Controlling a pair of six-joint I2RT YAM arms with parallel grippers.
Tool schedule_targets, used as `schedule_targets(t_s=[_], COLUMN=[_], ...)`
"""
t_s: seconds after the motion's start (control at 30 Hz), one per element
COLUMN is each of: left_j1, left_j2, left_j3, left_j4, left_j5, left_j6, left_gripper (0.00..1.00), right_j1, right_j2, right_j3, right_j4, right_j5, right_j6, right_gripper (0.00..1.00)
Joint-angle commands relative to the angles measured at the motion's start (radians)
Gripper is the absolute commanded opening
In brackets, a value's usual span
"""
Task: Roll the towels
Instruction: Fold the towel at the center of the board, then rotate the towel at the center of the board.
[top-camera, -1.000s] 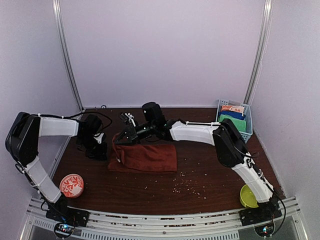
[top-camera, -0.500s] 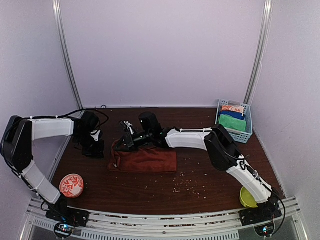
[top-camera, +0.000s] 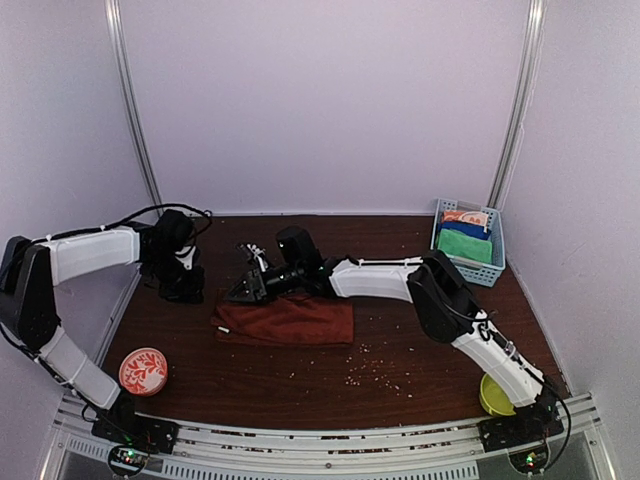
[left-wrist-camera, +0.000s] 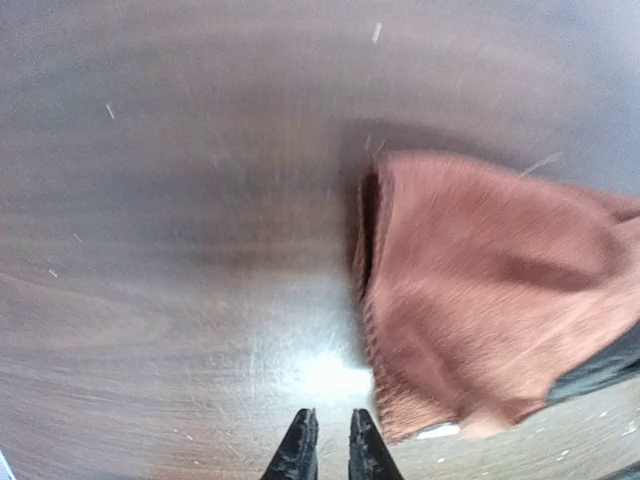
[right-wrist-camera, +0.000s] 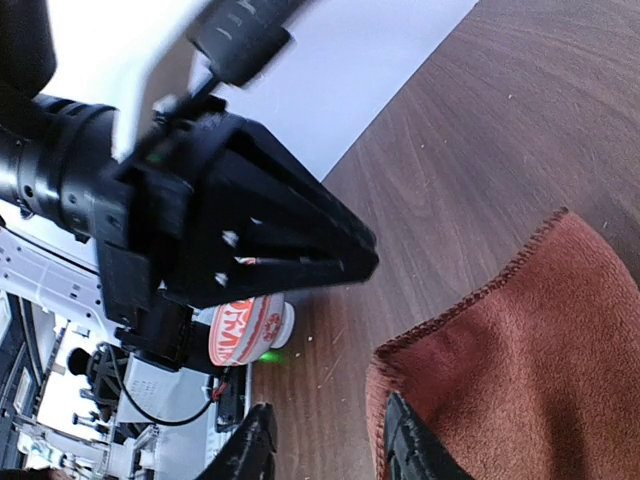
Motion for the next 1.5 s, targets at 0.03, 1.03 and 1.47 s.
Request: schedule_targets(t_s=[0.03, 1.03, 1.47], left_j1=[0.001, -0.134, -0.134], left_j2=[-0.075, -0.041, 0.081], left_j3=[0.105, -0.192, 0.100], left_j4=[0.036, 0.136, 0.093], left_j5=[0.004, 0.083, 0.077], left_j6=[-0.008, -0.081, 0.000], left_gripper=[0.12, 0.05, 0.05], right_j1=[-0.068, -0.271, -0.268], right_j2=[-0.170, -0.361, -0.631], right_j3=[-0.090, -0.462, -0.881], right_j4=[-0.024, -0.722, -0.840], right_j5=[-0.053, 0.404, 0.255], right_j6=[-0.086, -0.810, -0.897], right_gripper=[0.39, 0.24, 0.23])
